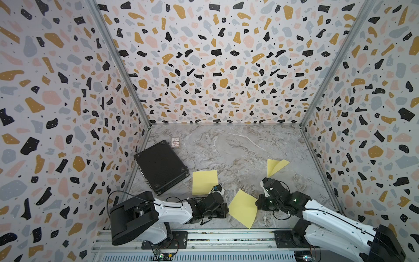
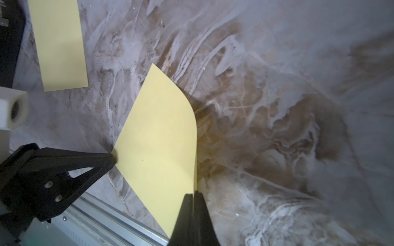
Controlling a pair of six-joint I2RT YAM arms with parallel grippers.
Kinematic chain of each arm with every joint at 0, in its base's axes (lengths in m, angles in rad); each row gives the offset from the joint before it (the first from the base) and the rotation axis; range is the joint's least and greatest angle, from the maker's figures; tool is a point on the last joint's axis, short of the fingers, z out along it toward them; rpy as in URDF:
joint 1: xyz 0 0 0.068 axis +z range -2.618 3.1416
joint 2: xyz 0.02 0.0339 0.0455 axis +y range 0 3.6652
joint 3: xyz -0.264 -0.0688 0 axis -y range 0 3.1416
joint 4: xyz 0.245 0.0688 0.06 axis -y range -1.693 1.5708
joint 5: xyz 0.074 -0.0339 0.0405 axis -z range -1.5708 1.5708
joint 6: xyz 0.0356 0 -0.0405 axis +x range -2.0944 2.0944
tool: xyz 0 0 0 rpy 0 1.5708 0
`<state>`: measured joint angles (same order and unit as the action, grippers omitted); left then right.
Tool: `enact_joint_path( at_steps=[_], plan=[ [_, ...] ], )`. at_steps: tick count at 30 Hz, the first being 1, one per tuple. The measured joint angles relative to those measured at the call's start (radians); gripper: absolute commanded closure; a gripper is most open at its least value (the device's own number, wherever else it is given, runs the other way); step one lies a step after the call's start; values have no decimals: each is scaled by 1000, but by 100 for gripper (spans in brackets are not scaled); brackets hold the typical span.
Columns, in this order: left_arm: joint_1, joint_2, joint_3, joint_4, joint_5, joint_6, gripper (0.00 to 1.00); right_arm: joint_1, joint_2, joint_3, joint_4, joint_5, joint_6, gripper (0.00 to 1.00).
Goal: Fold the square paper diagonally
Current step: Fold the paper at the center of the board.
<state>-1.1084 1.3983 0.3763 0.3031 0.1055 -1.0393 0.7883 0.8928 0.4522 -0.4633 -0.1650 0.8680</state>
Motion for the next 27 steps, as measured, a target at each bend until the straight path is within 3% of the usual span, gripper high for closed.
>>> enact_joint_path(
  at_steps=[12, 27],
  plan=[
    [0, 76, 9, 116, -6, 0, 100, 0, -30, -21, 216, -136, 30, 100],
    [0, 121, 10, 192, 2, -11, 100, 93, 246, -67, 538, -118, 148, 100]
  ],
)
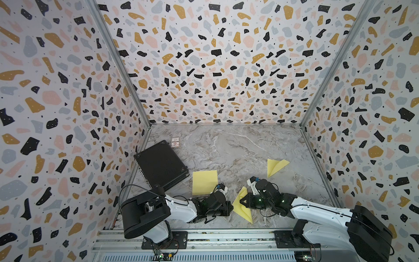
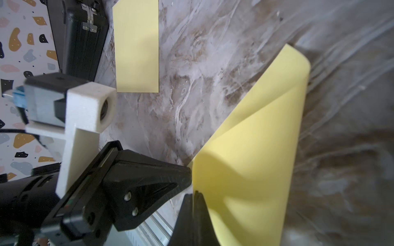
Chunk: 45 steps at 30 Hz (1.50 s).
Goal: Fold the square paper diagonally
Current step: Fold the paper at the center of the board.
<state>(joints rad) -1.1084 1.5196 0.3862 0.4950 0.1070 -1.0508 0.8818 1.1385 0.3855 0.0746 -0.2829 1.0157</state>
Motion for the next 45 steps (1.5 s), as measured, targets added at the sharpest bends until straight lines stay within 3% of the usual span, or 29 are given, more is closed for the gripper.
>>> enact_joint_path(
  at_steps=[15, 45],
  plan=[
    [0, 16, -12, 50, 3, -16, 100, 23, 185, -1, 165, 23, 41, 100],
    [0, 51, -13, 109, 12, -20, 100, 29, 193, -26, 178, -16, 32, 100]
  ],
)
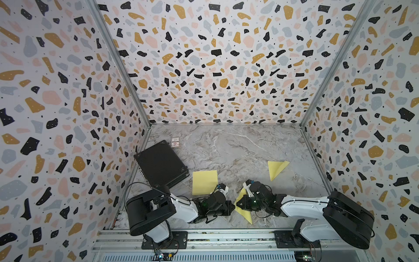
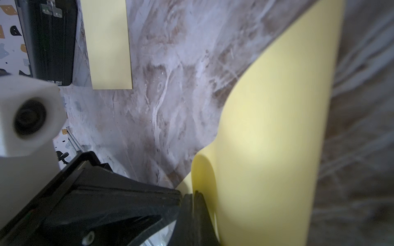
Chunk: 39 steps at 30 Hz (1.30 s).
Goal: Fold the square paper diagonally
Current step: Fold the paper at the center of the board.
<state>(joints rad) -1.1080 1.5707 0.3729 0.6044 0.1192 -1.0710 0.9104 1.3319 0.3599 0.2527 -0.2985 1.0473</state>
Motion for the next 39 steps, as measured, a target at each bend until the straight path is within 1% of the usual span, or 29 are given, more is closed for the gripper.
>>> enact_joint_path(
  at_steps=[8, 22, 39],
  plan=[
    [0, 12, 0, 19, 3, -6, 100, 2, -29, 0, -16, -5, -5, 100],
    [0, 22, 0, 36, 5, -7, 100, 5, 0, 0, -18, -24, -20, 100],
    [0, 23, 0, 37, 5, -14, 100, 6, -11, 0, -50, 3, -27, 100]
  ],
)
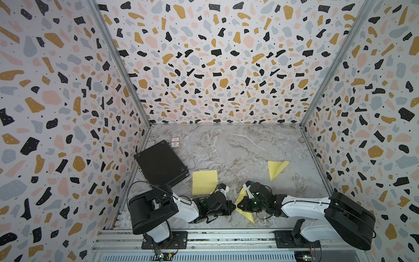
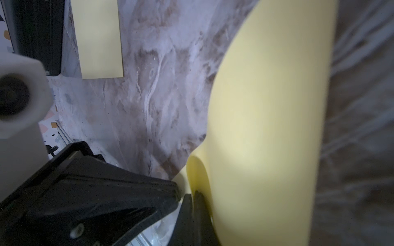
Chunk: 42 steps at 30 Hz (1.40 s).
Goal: Fold the square paper diagonally
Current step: Fold the paper at the center of the board.
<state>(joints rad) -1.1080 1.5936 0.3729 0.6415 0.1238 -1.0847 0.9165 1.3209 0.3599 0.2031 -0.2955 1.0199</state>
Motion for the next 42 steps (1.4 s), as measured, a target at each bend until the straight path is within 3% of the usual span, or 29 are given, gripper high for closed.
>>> enact_joint_path(
  at_steps=[10, 19, 28, 32, 37, 42],
  plan=[
    [0, 0, 0, 0, 0, 0, 100, 0, 12, 0, 16, -5, 0, 99],
    [0, -8, -1, -8, -2, -6, 100, 0, 10, -8, 47, -21, -7, 72],
    [0, -86, -11, -117, -19, -15, 100, 0, -1, -27, 89, -32, -7, 65],
    [0, -152, -23, -205, -36, -27, 100, 0, -2, -30, 89, -30, -6, 70],
    [0, -237, -25, -287, -51, -39, 100, 0, 3, -38, 72, -25, -1, 100],
    [0, -253, 7, -328, -54, -40, 100, 0, 4, -39, 71, -25, -6, 100]
  ],
)
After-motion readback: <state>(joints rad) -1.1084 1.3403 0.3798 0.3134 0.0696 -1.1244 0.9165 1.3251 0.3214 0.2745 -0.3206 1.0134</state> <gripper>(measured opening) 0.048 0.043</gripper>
